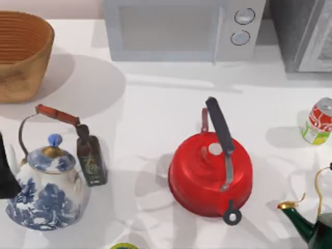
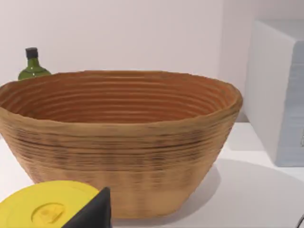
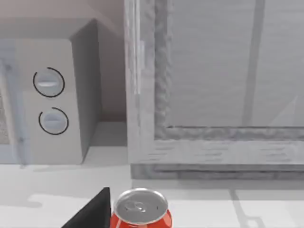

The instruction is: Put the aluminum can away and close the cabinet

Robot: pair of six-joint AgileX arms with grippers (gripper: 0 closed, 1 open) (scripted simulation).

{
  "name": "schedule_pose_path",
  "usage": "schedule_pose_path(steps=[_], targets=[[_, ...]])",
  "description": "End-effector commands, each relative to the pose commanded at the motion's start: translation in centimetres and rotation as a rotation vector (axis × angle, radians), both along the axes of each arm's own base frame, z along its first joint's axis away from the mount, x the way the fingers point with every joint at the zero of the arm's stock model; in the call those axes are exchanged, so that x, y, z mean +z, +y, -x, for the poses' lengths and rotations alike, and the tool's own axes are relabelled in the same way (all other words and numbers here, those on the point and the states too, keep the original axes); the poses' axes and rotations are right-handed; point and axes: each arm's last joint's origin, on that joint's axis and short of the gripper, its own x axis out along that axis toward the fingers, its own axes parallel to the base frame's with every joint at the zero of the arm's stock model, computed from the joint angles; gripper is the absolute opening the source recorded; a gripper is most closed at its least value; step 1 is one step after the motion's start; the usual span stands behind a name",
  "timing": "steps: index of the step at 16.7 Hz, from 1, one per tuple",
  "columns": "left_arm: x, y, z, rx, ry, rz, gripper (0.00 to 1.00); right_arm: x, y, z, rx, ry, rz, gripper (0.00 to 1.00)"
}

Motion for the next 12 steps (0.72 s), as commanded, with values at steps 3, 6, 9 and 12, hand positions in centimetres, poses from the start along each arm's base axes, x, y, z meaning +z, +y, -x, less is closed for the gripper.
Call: schedule_pose_path(steps=[3,6,9,12], targets=[[0.0,0.0,0.0,0.0,0.0,0.0,1.0,0.1,0.0,0.0,0.002,0.003,0.003,1.0],[0.0,0.0,0.0,0.0,0.0,0.0,1.0,1.4,0.1,-0.4,0.009,0.02,0.016,1.0],[0.0,0.0,0.0,0.0,0.0,0.0,1.0,3.9,0.2,-1.5,0.014,0.05,0.015,1.0],[0.0,0.0,0.0,0.0,0.0,0.0,1.0,6.2,0.4,-4.1,0.02,0.114,-0.008,1.0]])
